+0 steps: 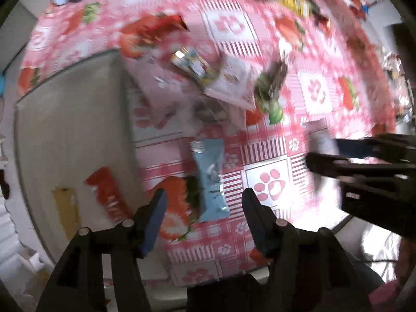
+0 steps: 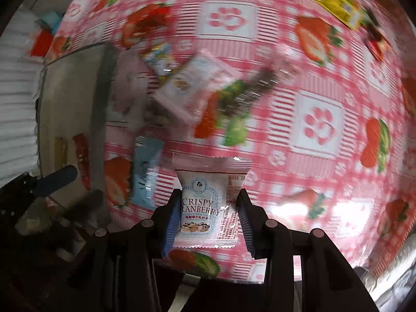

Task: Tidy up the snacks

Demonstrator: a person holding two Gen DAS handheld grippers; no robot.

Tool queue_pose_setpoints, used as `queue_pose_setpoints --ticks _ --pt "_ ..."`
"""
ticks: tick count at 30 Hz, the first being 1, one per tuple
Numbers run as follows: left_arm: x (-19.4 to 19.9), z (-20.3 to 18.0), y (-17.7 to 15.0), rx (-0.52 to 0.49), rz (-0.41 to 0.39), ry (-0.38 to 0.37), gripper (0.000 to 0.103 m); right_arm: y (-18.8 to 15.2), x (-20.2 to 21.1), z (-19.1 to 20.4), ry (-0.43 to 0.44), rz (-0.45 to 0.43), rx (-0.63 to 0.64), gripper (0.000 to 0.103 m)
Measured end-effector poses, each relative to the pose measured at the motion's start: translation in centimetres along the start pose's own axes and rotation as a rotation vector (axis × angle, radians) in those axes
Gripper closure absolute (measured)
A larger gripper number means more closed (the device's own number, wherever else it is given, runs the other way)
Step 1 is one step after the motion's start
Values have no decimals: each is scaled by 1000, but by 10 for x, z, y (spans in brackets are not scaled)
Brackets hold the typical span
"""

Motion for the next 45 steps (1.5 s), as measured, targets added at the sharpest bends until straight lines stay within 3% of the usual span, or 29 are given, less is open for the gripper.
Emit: queue_pose_setpoints --ticks 8,12,13,15,16,20,25,34,40,45 --pt "-60 -3 -2 30 123 71 37 -19 16 -50 -35 4 -86 59" --pt "-66 -6 -1 14 111 88 34 -22 22 -60 -35 4 -99 59" --pt "-67 -6 -1 9 109 90 36 -25 21 -54 -36 4 -100 59" --pt "-65 -3 0 0 84 103 66 -24 24 -54 -35 2 -95 59" --pt "-64 -3 1 -5 80 90 75 -26 22 -56 -34 0 -91 59" --pt "-58 -1 4 33 73 56 78 -16 24 -55 -26 -9 -88 59" --pt "-25 0 15 53 -5 -1 78 -6 23 -50 -24 -12 -71 59" --pt "37 35 40 137 -159 -18 78 27 27 2 -16 -37 22 59" --pt "58 89 37 192 -215 47 78 56 32 61 9 -66 118 59" --pt "62 140 27 266 -214 97 78 70 26 108 34 -70 188 59"
Point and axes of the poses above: each gripper's, at about its wrist camera, not at the fingertips, and x roughly against the way its jaws point, z to its left, y to its top, the point moved 10 cm from there along -x, roughly the way its jaws point, and after that the axes turned 5 degrees about -z, right-handed, at the moved point
